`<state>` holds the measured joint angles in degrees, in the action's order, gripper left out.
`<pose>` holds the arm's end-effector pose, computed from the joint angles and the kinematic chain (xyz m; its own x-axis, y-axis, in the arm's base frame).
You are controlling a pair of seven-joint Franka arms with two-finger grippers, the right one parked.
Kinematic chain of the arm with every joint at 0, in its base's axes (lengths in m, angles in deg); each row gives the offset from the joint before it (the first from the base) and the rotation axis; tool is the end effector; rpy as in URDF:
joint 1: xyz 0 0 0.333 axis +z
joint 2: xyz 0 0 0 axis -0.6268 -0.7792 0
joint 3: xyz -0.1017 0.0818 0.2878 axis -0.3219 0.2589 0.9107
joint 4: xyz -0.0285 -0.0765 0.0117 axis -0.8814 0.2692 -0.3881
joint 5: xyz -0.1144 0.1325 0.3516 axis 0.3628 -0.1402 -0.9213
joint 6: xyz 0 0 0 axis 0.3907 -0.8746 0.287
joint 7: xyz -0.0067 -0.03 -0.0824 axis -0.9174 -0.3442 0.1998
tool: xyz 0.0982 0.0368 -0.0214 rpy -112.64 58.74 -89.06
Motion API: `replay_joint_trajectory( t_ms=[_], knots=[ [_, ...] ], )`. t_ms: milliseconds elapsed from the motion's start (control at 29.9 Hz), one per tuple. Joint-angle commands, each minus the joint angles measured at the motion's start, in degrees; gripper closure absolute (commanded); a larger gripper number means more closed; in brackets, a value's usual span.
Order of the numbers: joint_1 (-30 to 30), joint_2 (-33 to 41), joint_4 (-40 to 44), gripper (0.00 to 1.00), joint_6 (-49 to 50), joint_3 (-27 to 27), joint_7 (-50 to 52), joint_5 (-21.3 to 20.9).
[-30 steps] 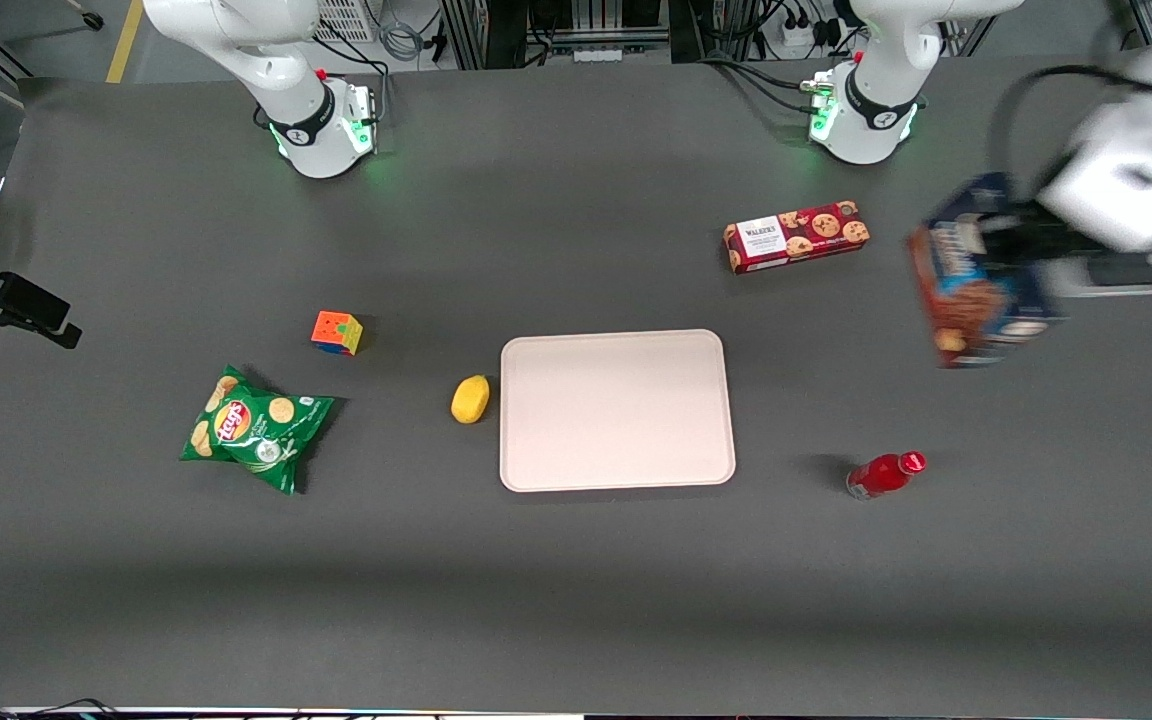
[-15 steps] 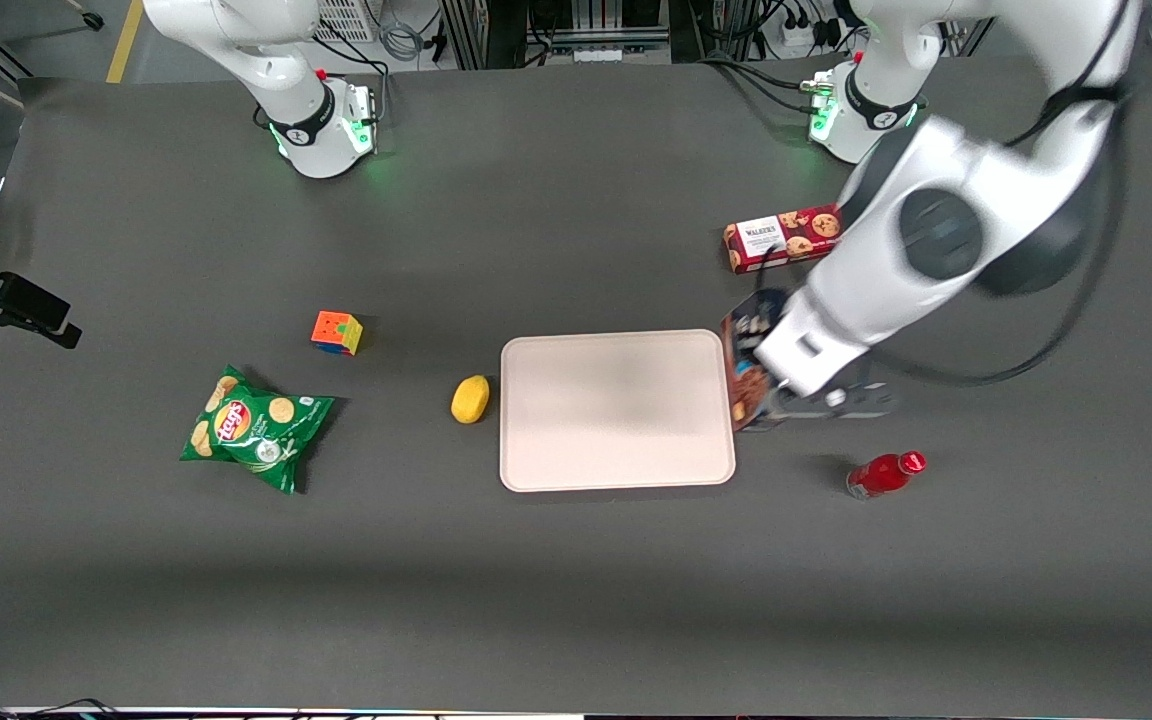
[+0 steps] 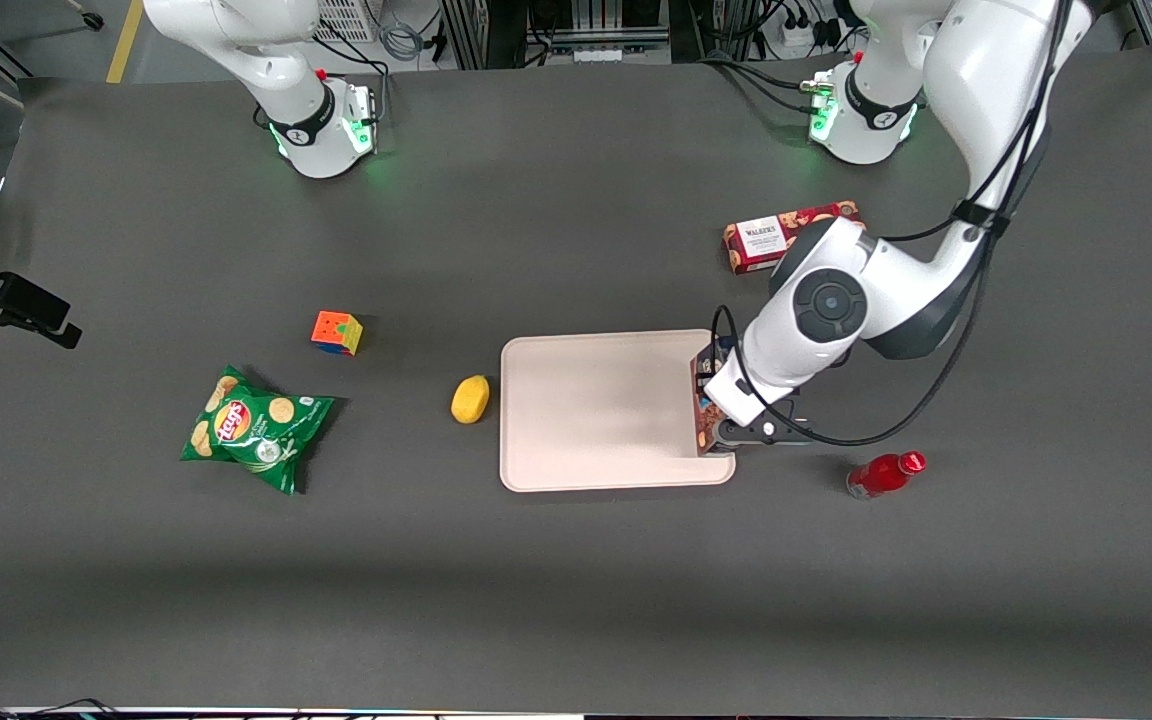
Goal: Place cookie box on tray
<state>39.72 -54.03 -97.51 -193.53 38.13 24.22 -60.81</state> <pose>0.5719 -0.3037 0.2899 1.0000 -0.0058 -0.0053 -0.0054 -0.9967 0.0807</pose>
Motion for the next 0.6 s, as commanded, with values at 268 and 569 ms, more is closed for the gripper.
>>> replay_joint_trajectory(
  t_ms=[268,569],
  knots=[
    [0.1,-0.8,-0.5,0.0,-3.2,-0.2,5.3,-3.8],
    [0.1,-0.7,-0.3,0.0,-2.9,-0.2,5.3,-4.5]
  ],
)
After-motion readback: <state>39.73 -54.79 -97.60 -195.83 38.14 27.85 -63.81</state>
